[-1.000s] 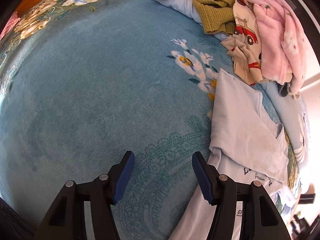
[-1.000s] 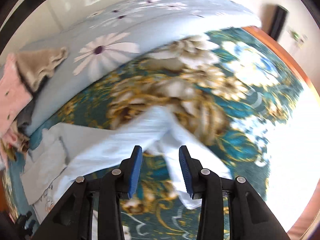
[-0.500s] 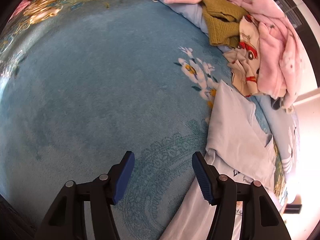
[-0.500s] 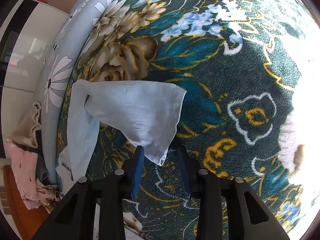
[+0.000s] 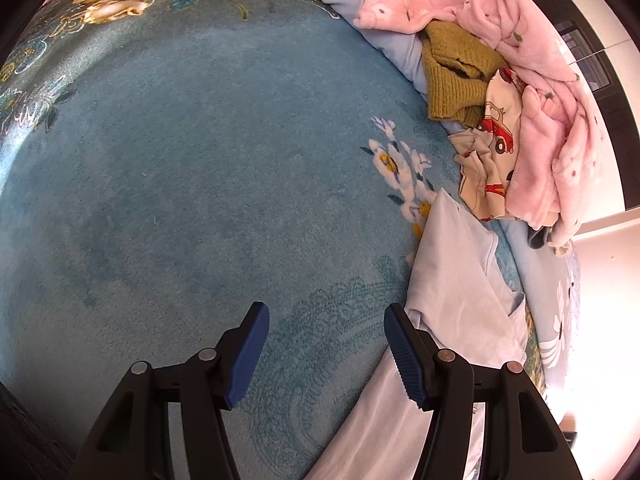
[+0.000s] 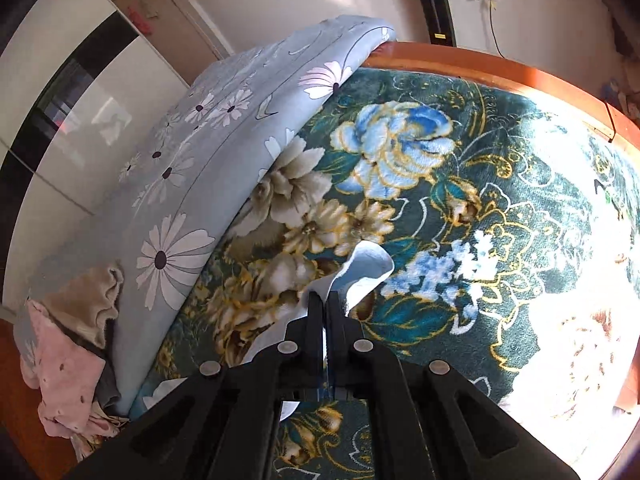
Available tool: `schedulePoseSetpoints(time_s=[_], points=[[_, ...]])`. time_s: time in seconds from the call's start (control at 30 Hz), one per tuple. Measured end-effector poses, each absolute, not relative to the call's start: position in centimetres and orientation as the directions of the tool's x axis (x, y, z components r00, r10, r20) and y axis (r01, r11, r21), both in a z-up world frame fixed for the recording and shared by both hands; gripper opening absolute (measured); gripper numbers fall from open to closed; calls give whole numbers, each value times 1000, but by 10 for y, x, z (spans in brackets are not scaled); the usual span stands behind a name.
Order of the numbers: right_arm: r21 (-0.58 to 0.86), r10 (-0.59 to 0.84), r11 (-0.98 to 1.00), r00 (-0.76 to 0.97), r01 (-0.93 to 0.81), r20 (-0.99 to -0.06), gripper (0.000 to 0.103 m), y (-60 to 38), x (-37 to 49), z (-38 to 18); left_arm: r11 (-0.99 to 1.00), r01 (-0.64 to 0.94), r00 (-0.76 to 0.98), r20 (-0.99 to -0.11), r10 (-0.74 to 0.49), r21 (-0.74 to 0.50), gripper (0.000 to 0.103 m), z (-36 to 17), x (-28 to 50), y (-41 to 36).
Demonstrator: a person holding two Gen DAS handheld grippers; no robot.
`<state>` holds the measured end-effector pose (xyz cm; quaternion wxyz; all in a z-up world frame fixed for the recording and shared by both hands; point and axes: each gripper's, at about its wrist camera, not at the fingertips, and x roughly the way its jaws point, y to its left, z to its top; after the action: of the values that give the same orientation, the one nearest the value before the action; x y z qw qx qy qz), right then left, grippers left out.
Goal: Fold clothes
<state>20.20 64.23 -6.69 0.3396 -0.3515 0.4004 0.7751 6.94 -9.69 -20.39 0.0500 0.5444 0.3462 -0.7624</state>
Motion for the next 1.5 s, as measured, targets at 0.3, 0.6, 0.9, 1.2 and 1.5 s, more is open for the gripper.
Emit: schedulePoseSetpoints(time_s=[0.3, 0.6, 0.9, 1.2, 1.5], points=[[461, -105, -807, -679, -369, -726, 1, 468, 74, -18, -740, 475, -415, -863, 289, -477, 64, -200, 76, -107], [425, -406, -901, -519, 88, -752, 1, 227, -26, -60, -728, 503, -424, -867, 261, -466, 64, -200, 80, -115], [351, -381, -923, -254, 155, -889, 1, 100, -41, -184, -710, 531, -409, -874, 263, -462, 64, -206, 81, -119], [280, -340, -926, -237, 253, -910, 22, 86, -27, -197, -747, 484, -369, -880, 298, -456, 64, -212, 72, -102], [335, -304, -942, -409, -3, -860, 44, 233, 14, -155, -774, 384, -330, -857, 396, -504, 64, -213, 65, -75]])
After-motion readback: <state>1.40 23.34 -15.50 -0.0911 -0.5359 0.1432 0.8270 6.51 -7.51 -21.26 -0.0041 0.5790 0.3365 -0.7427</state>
